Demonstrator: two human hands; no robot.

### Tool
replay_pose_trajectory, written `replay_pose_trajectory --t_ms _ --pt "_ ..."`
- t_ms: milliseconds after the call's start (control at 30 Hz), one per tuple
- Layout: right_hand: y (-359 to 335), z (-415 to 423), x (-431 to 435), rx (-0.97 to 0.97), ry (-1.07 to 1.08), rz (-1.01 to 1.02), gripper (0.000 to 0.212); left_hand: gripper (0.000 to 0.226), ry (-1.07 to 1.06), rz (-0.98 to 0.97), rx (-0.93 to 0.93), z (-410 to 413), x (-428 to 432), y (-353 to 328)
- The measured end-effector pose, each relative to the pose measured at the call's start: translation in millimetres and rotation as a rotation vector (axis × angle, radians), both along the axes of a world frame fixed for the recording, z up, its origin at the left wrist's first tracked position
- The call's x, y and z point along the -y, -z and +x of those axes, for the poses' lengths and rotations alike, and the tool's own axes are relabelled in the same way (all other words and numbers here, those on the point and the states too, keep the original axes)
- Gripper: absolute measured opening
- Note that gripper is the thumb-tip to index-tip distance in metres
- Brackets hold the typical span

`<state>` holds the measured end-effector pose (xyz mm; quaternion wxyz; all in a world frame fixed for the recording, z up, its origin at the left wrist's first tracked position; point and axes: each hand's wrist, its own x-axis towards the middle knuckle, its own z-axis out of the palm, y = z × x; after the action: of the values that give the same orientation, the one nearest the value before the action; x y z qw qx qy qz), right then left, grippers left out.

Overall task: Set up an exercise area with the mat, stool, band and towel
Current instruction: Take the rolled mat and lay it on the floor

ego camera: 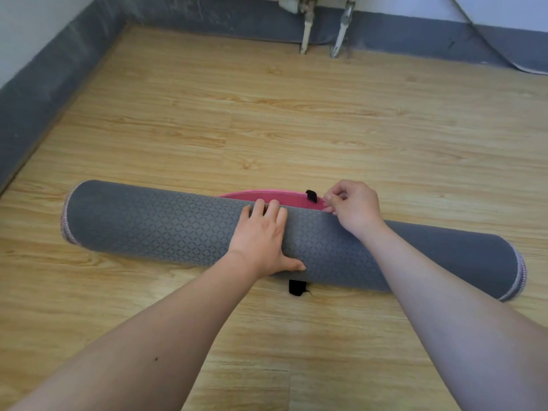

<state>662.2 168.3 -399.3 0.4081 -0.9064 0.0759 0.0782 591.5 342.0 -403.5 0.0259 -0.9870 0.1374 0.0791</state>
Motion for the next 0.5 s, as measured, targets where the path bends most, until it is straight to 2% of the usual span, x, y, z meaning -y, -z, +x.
replay_pose_trajectory --t_ms 133,333,500 --pt "1.7 0.5 6.2 0.015 0.020 -0.021 0.024 0.095 0.006 -0.016 0.011 0.4 -3.4 1.9" --pt "5.1 -1.6 7.4 -0.039 -0.072 -0.197 0.011 0.090 -0.001 -0.071 0.019 0.8 -10.5 0.4" --pt "11.9 -2.9 5.6 -0.135 -0.192 -0.306 0.029 0.087 0.000 -0.108 0.020 3.5 -16.0 0.7"
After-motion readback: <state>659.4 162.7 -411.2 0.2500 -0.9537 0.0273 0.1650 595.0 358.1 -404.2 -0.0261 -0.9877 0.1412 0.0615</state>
